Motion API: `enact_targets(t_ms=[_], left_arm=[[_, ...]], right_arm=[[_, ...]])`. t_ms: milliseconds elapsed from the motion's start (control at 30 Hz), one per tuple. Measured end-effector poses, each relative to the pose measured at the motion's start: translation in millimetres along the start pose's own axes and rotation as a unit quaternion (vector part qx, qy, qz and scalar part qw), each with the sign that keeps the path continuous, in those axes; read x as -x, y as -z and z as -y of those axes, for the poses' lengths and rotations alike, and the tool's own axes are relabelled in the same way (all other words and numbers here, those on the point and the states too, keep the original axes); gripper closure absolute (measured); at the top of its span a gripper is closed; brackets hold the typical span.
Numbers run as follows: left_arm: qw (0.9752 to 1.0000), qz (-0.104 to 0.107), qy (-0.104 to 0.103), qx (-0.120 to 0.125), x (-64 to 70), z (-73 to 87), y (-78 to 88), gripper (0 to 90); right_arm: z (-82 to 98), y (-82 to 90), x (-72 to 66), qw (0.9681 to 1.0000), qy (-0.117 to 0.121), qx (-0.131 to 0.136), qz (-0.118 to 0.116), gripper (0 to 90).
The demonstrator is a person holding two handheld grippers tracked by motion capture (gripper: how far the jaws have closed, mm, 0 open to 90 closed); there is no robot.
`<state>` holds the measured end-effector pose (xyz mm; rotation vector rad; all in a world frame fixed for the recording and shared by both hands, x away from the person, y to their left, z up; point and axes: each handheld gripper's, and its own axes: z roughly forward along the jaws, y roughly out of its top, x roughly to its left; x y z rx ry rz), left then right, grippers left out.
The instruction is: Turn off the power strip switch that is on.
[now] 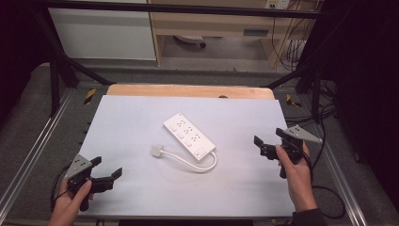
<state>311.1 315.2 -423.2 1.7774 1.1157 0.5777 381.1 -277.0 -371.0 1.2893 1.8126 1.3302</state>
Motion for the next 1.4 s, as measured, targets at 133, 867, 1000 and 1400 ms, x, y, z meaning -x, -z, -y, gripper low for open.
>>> enact_targets(t_ms=[133,867,1000,1400], left_arm=[[1.0000,0.000,0.001,0.000,0.0,0.0,0.1,6.5],[1.0000,0.003,-0.002,0.001,0.7,-0.1,0.3,6.5],[1.0000,0.003,-0.002,0.000,1.1,-0.2,0.3,6.5],[1.0000,0.007,-0.003,-0.001,2.8,-0.9,-1.3,6.5]], right_arm=[[8.0,5.3,5.8,1.0000,-0.005,-0.003,0.006,4.1],[58.2,3.5,5.7,0.9993,-0.014,-0.034,0.003,4.2],[63.1,0.9,3.6,0.9990,-0.012,-0.042,0.000,4.0],[74.4,-23.7,-16.2,0.9951,0.009,-0.097,-0.016,3.2]])
